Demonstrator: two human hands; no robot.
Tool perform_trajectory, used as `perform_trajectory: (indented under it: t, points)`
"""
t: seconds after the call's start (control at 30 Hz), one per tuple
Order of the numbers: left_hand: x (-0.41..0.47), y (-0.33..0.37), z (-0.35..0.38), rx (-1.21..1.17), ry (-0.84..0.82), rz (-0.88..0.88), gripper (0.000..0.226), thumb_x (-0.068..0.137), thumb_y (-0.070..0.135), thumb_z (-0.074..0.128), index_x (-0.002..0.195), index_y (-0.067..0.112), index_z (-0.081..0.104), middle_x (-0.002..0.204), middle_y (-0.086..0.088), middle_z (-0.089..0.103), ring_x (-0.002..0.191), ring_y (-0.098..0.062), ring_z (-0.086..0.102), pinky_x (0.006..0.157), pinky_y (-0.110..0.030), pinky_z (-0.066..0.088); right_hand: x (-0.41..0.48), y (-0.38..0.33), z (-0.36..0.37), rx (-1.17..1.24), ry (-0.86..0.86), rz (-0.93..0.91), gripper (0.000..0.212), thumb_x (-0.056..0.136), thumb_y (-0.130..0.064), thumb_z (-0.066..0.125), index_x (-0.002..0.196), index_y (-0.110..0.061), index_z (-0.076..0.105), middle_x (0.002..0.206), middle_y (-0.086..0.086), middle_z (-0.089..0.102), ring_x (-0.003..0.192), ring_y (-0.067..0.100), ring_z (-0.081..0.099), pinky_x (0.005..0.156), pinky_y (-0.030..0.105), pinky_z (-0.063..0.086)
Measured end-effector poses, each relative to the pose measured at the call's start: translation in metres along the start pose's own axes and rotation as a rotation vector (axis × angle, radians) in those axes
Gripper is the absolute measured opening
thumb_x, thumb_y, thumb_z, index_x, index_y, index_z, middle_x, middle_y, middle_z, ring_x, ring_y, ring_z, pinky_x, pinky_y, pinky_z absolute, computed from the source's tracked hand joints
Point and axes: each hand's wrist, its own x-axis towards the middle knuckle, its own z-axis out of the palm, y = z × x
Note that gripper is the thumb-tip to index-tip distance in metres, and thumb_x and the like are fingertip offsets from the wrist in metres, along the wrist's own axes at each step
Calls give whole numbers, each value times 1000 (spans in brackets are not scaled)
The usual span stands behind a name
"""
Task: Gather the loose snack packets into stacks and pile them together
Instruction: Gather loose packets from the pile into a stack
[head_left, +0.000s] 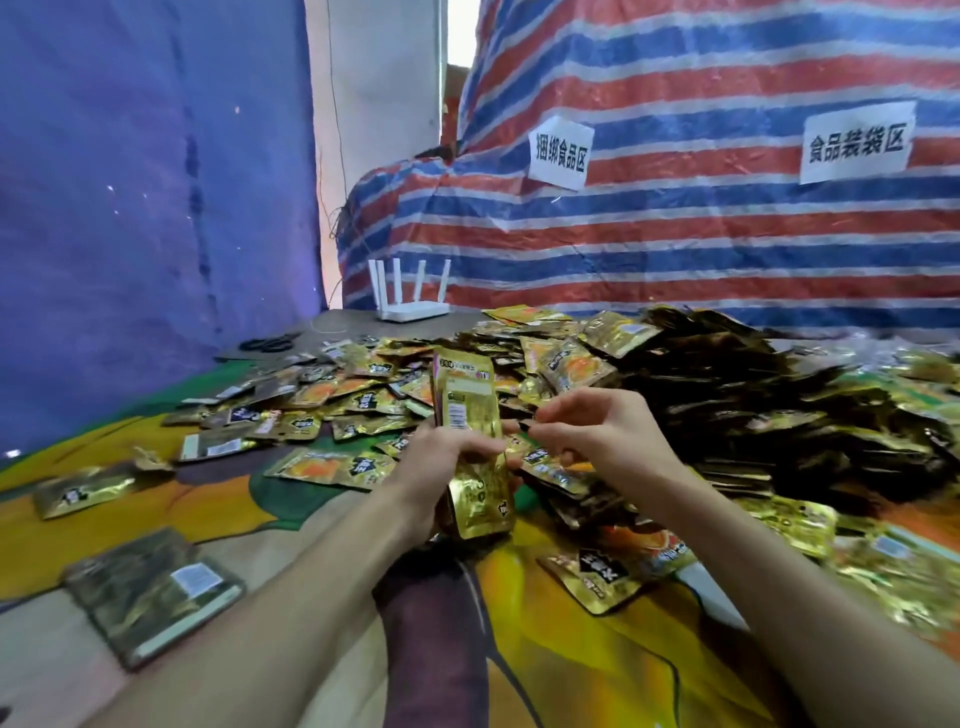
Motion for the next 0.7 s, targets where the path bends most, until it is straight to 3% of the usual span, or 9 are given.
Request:
perform_trajectory:
  t: [0.17,0.3,0.43,0.5,0.57,0.7]
  points:
    - [0,0,0,26,-50,-8,33,62,9,69,93,2,80,95,-24,75,75,-32,75,60,-36,59,-1,-3,-5,112,-71,-8,15,80,-4,83,87,-6,70,80,7,77,68,15,70,57,22,53]
    - [-1,1,2,29,-109,-52,33,64,9,67,94,3,79,88,-18,73,76,-30,71,66,-36,58,0,-1,-5,92,-30,11,12,82,2,79,83,-8,71,66,-1,72,58,9,65,54,20,52]
    - [-3,5,1,-179,-213,-147,22,75,6,58,91,1,73,81,-16,64,75,-30,64,63,-36,58,-1,0,-9,74,-4,39,13,88,2,73,91,-11,75,71,0,71,58,10,61,56,21,51]
    - [-3,7,-1,-298,-278,-141,22,80,5,52,89,1,71,83,-15,60,75,-29,63,69,-38,57,-3,-2,-12,-80,-76,52,15,93,-4,69,98,-16,77,85,6,74,64,9,62,60,21,52]
    - [-2,8,-3,-361,-311,-106,23,82,4,49,92,1,69,86,-14,59,74,-28,62,77,-41,53,-6,-6,-13,-136,-208,71,17,96,-5,64,93,-15,77,87,9,73,68,11,60,65,24,51]
    - [-3,9,-3,-384,-334,-77,23,80,1,47,102,4,55,86,-8,56,72,-22,59,75,-39,54,-7,-16,-12,296,-291,68,7,82,-4,55,76,-4,60,82,6,65,81,18,59,77,29,48]
